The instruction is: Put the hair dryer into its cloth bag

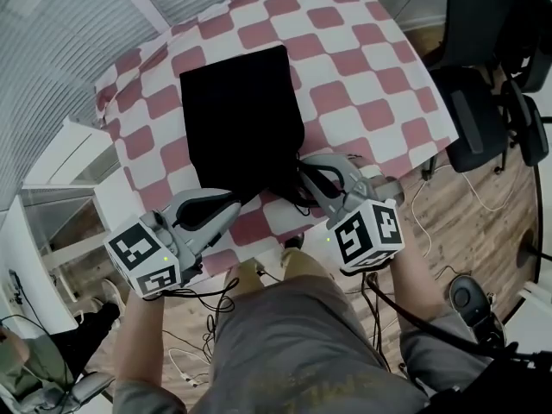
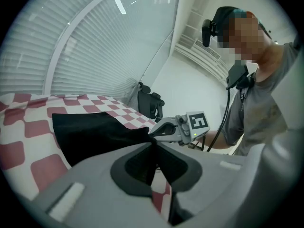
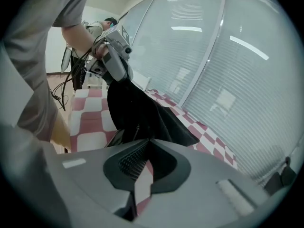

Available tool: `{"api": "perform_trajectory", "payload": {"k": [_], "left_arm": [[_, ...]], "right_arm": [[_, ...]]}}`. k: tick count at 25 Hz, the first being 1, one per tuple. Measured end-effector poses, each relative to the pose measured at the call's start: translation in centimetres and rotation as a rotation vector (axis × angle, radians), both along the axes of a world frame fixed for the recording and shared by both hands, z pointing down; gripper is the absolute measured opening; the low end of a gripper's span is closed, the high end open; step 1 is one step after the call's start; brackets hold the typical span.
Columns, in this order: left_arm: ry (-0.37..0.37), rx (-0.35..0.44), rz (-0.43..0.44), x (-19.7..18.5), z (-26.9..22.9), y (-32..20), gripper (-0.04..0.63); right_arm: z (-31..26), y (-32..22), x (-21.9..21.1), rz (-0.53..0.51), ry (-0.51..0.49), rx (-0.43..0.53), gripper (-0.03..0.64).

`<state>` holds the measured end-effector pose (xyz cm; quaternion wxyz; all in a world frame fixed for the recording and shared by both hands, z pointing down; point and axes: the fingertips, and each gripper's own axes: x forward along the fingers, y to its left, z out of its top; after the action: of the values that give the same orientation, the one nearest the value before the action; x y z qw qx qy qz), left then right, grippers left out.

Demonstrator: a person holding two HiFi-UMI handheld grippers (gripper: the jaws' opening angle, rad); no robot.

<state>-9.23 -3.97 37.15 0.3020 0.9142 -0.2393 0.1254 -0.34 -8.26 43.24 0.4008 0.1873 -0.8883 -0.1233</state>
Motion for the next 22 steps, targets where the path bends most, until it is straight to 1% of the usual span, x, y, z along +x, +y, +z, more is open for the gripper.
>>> {"api": "perform_trajectory", "payload": {"k": [3, 6, 9, 12, 19, 22], "left_arm": [[-0.022, 0.002, 0.006, 0.1, 0.4, 0.6, 0.029], [-0.032, 0.002, 0.01, 0.0, 0.7, 1.0, 0.029], [-0.064, -0.004, 0.033, 0.2, 1.5, 2.0, 0.029], [-0.089, -0.004, 0.055, 0.4, 2.4, 3.1, 0.035], [-0.057, -0.01, 0.029, -0.2, 4.5, 4.3, 0.037], [-0.047, -0.005, 0.004, -0.4, 4.3, 4.6, 0.038]], "right_arm": [[-0.2, 1.4, 0.9, -0.009, 0.015, 0.005, 0.028], [0.1, 2.7, 1.5, -0.01, 0.018, -0.011, 0.029], [1.4, 4.1, 1.8, -0.017, 0.025, -0.033, 0.029], [1.5, 5.1, 2.3, -0.011, 0.031, -0.024, 0.029], [2.4, 6.6, 2.5, -0.01, 0.044, -0.001, 0.029], [1.8, 7.0, 2.5, -0.002, 0.044, 0.012, 0.028]]}}
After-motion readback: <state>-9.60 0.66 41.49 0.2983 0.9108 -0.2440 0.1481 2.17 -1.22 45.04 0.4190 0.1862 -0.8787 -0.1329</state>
